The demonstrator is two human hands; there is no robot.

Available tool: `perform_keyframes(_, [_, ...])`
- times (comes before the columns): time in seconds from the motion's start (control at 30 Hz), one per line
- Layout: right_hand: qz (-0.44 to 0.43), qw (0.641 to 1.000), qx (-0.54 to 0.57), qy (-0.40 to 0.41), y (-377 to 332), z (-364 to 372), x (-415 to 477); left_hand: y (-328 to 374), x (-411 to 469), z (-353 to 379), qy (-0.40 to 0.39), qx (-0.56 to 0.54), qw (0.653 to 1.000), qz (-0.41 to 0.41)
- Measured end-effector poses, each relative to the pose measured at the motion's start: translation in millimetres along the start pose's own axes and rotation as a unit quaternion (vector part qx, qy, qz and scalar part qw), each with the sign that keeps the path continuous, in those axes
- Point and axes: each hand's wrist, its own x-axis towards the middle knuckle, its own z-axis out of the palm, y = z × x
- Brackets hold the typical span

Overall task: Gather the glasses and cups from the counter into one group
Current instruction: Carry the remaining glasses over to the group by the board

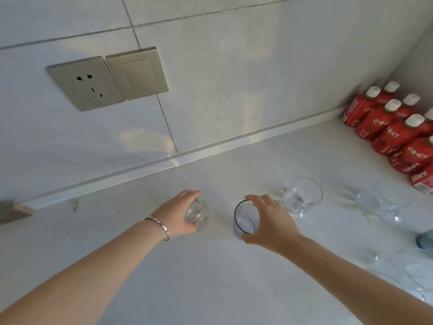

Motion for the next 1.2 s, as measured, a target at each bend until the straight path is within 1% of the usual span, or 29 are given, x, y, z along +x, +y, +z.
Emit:
perform_keyframes(0.07, [-0.010,1.000,-0.009,-0.012,-1,1,2,0,-7,3,-0.015,0.002,1.000,0.009])
perform_keyframes(0.13, [-0.020,1.000,-0.016,-0.018,-6,2,2,-1,-15,4,0.006,-0.021,1.000,0.002])
perform_keyframes(0.23, [-0.037,0.999,-0.021,-0.018,-18,7,-3,-6,-42,4,0.087,-0.069,0.993,-0.030])
perform_keyframes(0.3, [-0.053,0.998,-0.018,-0.011,-33,10,-10,-14,-73,5,0.162,-0.110,0.978,-0.066])
perform_keyframes(0.37, [-0.076,0.997,-0.014,-0.009,-53,16,-17,-24,-111,3,0.219,-0.131,0.961,-0.110])
perform_keyframes(0.5, [-0.127,0.991,-0.018,-0.038,-110,38,-29,-54,-189,-6,0.283,-0.068,0.944,-0.155])
perform_keyframes(0.63, [-0.177,0.981,-0.033,-0.066,-183,74,-43,-105,-264,-23,0.303,0.028,0.927,-0.217])
perform_keyframes(0.73, [-0.197,0.977,-0.032,-0.071,-244,110,-57,-158,-323,-37,0.314,0.046,0.908,-0.274])
perform_keyframes(0.87, [-0.192,0.978,-0.016,-0.077,-324,165,-75,-237,-390,-54,0.314,0.110,0.902,-0.273])
perform_keyframes(1.0, [-0.184,0.978,-0.023,-0.100,-395,213,-82,-315,-427,-71,0.292,0.087,0.883,-0.357])
perform_keyframes(1.2, [-0.178,0.978,-0.032,-0.102,-463,266,-86,-414,-435,-95,0.291,-0.007,0.867,-0.404])
